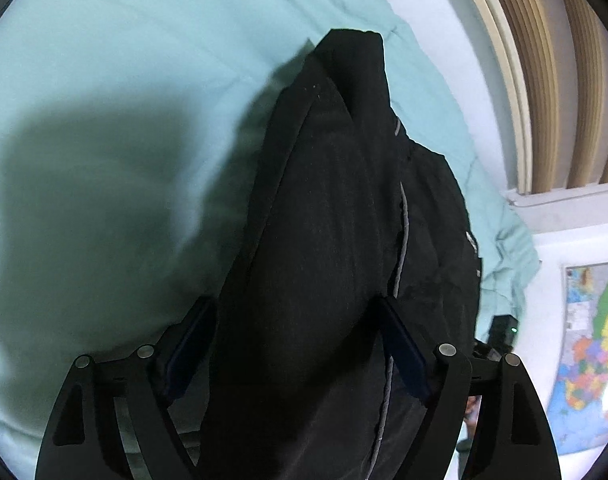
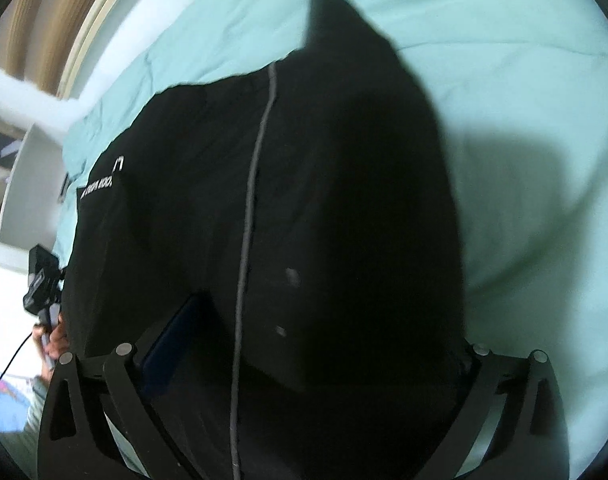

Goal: Fold large clothes

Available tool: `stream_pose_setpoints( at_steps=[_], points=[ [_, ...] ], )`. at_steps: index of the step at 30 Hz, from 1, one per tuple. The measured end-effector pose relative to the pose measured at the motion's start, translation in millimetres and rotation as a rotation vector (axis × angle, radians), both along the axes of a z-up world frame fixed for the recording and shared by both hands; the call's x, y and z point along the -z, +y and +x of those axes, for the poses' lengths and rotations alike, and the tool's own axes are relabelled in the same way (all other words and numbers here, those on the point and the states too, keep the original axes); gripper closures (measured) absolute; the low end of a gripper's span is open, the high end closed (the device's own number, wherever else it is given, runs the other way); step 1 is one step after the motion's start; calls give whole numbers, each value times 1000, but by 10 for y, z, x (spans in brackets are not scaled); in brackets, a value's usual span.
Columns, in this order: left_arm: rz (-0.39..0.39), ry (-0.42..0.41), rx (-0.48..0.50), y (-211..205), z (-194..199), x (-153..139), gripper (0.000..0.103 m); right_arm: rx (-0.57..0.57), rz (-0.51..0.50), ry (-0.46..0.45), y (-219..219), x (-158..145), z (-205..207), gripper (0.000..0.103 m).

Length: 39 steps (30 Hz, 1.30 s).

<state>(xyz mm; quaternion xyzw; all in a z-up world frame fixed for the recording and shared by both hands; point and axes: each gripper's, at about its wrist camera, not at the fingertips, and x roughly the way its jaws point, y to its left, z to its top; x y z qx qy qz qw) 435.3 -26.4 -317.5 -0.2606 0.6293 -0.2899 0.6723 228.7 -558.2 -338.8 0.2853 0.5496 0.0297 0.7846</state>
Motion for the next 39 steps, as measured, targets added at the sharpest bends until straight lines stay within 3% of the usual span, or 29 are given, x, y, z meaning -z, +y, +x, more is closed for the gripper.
stream_pose_setpoints(
  at_steps=[6,9,11,13,14,17,20,27,32,39],
  points=[
    [-64,48,7,-27,12,112,19,-5,67,4,-10,130,149,0],
    [-41,1,5,-96,-36,58,24,12,67,-23,-15,128,132,4],
    [-18,-80,19,-150,-130,-110,48,19,59,-48,-10,62,80,21],
    [3,-166,30,-174,-236,-299,59,35,37,-71,-12,-64,25,38],
    [-1,-208,30,-183,-301,-408,63,44,34,-82,-13,-126,-17,48],
    [-45,-319,28,-195,-554,-757,66,41,25,-113,40,-340,-147,61],
    [-88,-376,47,-250,-774,-1077,67,22,17,-156,166,-585,-298,67],
    [-149,-500,114,-373,-1395,-1816,69,-32,-72,-261,611,-1280,-808,74],
    [-214,-542,153,-269,-1914,-2286,69,10,-122,-331,744,-1891,-1445,75],
    [-254,-549,201,-159,-2667,-2564,69,54,-185,-334,790,-2487,-2538,75]
  ],
)
